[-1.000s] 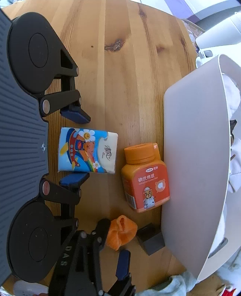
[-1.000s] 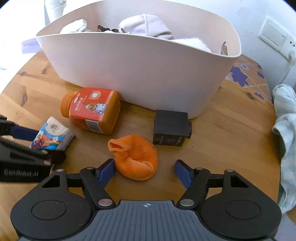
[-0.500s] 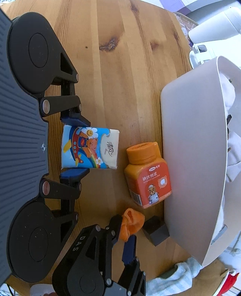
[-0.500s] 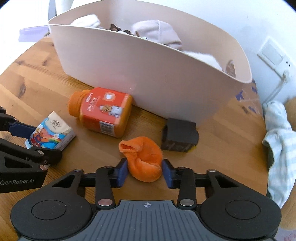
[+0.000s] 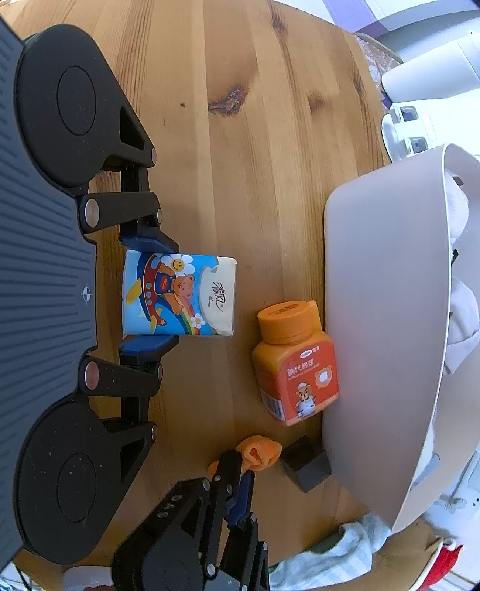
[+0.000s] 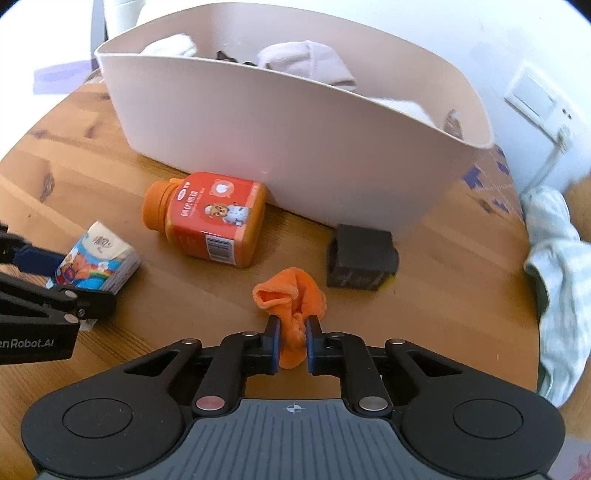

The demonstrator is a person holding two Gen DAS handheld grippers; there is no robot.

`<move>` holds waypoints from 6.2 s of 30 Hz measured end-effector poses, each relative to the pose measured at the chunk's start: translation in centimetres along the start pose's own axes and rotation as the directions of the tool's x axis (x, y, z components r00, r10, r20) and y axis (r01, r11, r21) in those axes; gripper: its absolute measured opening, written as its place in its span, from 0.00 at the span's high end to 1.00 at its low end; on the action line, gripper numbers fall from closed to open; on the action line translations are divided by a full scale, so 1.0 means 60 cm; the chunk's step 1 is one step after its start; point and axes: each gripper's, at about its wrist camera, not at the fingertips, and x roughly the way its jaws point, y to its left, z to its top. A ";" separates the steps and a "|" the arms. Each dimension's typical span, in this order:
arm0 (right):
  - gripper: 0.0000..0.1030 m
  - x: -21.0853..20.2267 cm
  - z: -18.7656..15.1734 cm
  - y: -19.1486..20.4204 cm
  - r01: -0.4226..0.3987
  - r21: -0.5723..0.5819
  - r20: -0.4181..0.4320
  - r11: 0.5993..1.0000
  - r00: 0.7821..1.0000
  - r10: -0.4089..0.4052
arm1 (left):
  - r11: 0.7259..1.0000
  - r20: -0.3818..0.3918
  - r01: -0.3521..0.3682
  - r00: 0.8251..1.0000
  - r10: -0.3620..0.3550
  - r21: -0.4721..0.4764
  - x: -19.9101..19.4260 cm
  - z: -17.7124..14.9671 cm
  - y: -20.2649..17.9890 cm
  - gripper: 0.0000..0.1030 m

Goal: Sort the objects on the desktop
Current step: 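Lift the tissue pack with the left gripper into the basket while the right carries the sock there, then open both grippers to drop the tissue pack and orange sock into the basket, then pull both grippers back from the basket toward the orange bottle and black box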

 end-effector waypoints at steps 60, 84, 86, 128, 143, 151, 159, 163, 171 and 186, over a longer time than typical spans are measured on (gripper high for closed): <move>0.88 -0.188 0.204 -0.150 -0.025 0.074 0.462 0.997 0.887 -0.013 | 0.998 0.478 -0.045 0.876 0.064 -0.051 -0.234 0.218 -0.014 0.56; 0.88 -0.074 0.245 -0.137 -0.124 0.104 0.346 0.987 0.935 0.081 | 0.996 0.329 -0.068 0.940 0.085 -0.064 -0.105 0.279 -0.020 0.55; 0.88 -0.066 0.245 -0.135 -0.128 0.105 0.338 0.986 0.937 0.086 | 0.996 0.296 -0.055 0.952 0.074 -0.073 -0.091 0.281 -0.016 0.55; 0.36 -0.073 0.195 -0.150 -0.142 0.165 0.274 0.976 0.957 0.093 | 0.983 0.220 -0.109 0.965 0.140 -0.148 -0.105 0.256 0.003 0.27; 0.22 -0.094 0.117 -0.166 -0.130 0.196 0.252 0.972 0.964 0.078 | 0.980 0.187 -0.047 0.979 0.083 -0.192 -0.136 0.183 0.000 0.26; 0.22 -0.081 0.082 -0.168 -0.126 0.184 0.206 0.975 0.975 0.087 | 0.989 0.115 -0.038 0.992 0.055 -0.146 -0.110 0.147 -0.034 0.26; 0.22 -0.064 0.058 -0.173 -0.130 0.188 0.167 0.973 0.981 0.099 | 0.989 0.050 -0.019 0.998 0.027 -0.147 -0.084 0.128 -0.055 0.26; 0.21 -0.053 0.044 -0.172 -0.137 0.181 0.136 0.974 0.984 0.113 | 0.988 0.017 -0.017 1.000 0.020 -0.151 -0.071 0.120 -0.062 0.26; 0.19 -0.021 0.024 -0.166 -0.157 0.148 0.058 0.976 0.987 0.150 | 0.983 -0.044 -0.002 0.999 -0.007 -0.181 -0.043 0.111 -0.069 0.26; 0.16 0.029 0.037 -0.153 -0.178 0.116 0.000 0.977 0.984 0.179 | 0.974 -0.100 0.015 0.994 -0.038 -0.226 0.003 0.126 -0.090 0.26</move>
